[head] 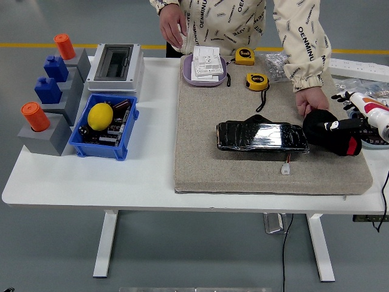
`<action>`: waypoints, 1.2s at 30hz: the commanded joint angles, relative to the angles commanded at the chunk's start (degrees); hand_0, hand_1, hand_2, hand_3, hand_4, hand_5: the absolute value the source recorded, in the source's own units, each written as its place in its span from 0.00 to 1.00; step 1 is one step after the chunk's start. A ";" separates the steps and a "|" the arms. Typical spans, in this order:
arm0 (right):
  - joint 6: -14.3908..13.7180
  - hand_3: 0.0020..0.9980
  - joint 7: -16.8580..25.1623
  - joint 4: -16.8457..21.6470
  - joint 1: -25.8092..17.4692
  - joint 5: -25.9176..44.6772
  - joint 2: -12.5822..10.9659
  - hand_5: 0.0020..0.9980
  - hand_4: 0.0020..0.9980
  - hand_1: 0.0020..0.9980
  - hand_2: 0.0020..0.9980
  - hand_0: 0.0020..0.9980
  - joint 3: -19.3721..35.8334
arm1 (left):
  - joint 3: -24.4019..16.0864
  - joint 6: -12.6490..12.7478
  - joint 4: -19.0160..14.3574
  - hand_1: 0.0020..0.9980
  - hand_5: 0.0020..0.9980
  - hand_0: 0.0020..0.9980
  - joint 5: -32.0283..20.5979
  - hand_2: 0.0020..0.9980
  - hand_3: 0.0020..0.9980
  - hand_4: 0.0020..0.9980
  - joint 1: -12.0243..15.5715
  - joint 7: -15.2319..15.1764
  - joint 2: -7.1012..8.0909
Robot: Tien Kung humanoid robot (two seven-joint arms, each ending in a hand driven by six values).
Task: Pick the rag up,wipe the panel,place it on the desk
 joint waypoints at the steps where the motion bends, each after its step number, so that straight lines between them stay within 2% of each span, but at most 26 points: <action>1: 0.01 0.87 0.00 -0.01 0.01 -0.01 -0.02 0.47 1.00 0.76 0.86 0.79 0.05 | 0.01 -0.02 0.00 0.72 0.57 0.72 -0.01 0.77 0.62 0.69 -0.02 -0.02 -0.01; 3: 0.02 0.87 -0.01 0.00 0.08 -0.03 -0.08 0.47 1.00 0.76 0.86 0.79 0.11 | 0.02 -0.03 0.00 0.72 0.57 0.72 -0.04 0.77 0.62 0.69 -0.11 -0.04 -0.06; 4: 0.02 0.87 -0.02 0.01 0.11 -0.03 -0.10 0.51 1.00 0.75 0.85 0.79 0.16 | 0.05 -0.05 0.00 0.72 0.57 0.72 -0.04 0.77 0.62 0.69 -0.17 -0.04 -0.06; 36: 0.66 0.86 -0.22 0.13 -0.25 -0.24 -0.77 0.51 1.00 0.74 0.84 0.79 0.72 | -0.50 0.01 0.00 0.72 0.57 0.72 0.31 0.77 0.62 0.69 -0.25 0.00 -0.18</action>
